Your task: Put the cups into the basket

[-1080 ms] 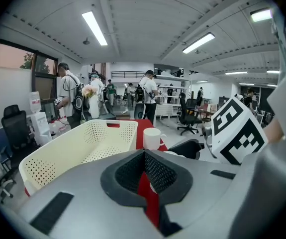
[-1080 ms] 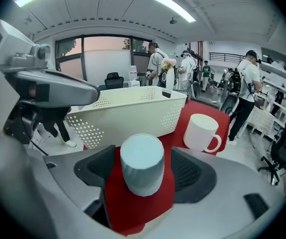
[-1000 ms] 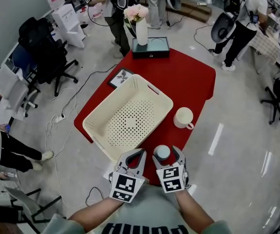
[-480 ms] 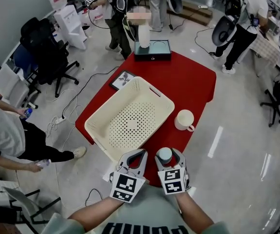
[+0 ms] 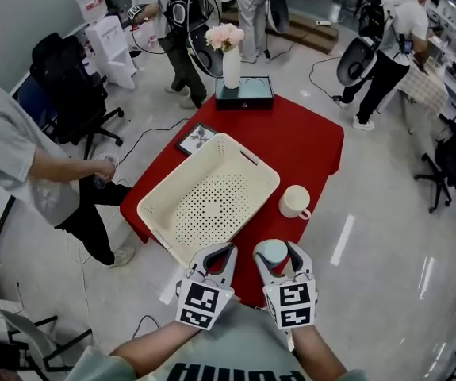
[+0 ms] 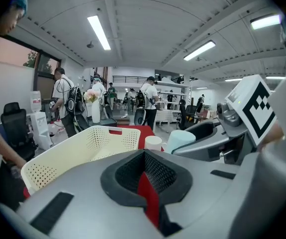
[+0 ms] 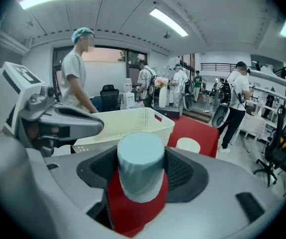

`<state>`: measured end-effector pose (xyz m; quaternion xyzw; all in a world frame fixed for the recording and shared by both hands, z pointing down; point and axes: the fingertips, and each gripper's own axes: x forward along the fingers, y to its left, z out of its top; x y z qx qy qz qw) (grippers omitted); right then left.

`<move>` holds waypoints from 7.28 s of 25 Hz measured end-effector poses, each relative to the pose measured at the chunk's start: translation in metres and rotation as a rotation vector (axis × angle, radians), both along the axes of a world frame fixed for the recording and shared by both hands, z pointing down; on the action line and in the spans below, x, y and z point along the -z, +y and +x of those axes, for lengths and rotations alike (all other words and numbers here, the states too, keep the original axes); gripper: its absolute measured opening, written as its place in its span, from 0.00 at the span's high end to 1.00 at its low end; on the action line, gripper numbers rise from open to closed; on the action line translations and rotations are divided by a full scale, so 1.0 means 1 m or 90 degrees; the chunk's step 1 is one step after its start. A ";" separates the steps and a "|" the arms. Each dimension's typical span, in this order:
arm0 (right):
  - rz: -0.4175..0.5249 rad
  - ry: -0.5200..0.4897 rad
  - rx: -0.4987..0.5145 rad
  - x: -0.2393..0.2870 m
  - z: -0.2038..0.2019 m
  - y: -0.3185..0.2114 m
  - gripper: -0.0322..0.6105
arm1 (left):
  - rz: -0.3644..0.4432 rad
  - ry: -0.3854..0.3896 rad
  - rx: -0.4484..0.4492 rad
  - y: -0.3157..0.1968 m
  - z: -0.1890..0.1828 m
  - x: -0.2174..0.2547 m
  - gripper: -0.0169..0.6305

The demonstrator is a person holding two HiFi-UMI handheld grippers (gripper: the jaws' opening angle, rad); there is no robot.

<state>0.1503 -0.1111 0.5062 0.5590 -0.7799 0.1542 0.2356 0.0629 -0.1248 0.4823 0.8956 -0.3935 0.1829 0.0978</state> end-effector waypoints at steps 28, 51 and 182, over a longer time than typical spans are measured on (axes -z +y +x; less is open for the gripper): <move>0.098 -0.021 0.252 0.075 -0.195 -0.083 0.49 | 0.035 0.004 0.251 -0.051 -0.187 0.038 0.96; 0.007 0.006 0.296 -0.025 -0.261 -0.143 0.49 | -0.036 -0.007 0.292 -0.092 -0.247 -0.003 0.96; -0.001 0.015 -0.041 -0.028 0.084 -0.072 0.59 | -0.006 0.000 -0.018 -0.055 0.099 -0.005 0.96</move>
